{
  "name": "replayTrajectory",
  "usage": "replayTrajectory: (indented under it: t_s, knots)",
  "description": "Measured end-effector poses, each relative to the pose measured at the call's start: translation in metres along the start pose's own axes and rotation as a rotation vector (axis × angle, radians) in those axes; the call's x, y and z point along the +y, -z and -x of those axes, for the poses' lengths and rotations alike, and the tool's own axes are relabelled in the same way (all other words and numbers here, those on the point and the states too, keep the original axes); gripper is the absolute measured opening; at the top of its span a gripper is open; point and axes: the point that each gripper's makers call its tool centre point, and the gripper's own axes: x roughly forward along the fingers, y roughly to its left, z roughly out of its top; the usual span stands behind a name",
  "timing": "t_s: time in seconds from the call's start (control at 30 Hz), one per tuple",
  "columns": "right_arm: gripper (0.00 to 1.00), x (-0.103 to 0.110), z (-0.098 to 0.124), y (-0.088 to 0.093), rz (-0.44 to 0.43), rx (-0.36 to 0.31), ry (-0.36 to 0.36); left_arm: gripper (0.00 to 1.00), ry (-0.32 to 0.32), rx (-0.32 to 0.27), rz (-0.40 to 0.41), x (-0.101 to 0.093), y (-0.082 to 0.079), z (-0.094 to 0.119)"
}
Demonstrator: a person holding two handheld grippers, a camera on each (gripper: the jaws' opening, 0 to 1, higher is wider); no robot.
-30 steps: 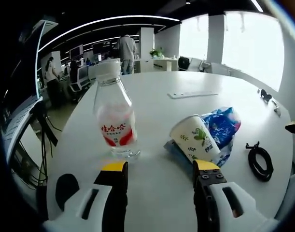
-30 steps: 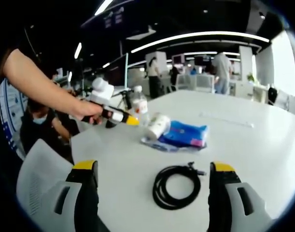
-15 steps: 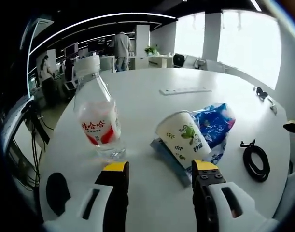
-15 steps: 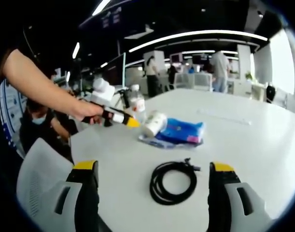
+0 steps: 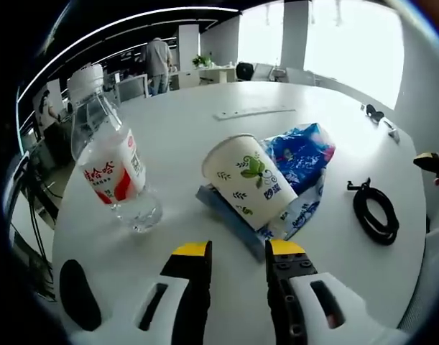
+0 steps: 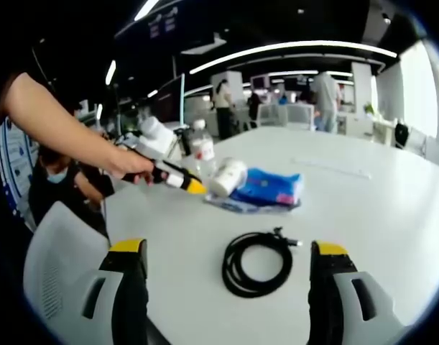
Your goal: Arrange the tabletop items into an orderly group along one side of the table until the central work area is clear of visible clutter.
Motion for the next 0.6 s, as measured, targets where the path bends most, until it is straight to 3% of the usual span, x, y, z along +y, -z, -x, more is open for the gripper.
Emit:
replayTrajectory:
  t_s: [0.6]
  knots:
    - [0.91, -0.01, 0.003, 0.008, -0.013, 0.021, 0.015, 0.13, 0.032, 0.049, -0.001, -0.015, 0.004, -0.022]
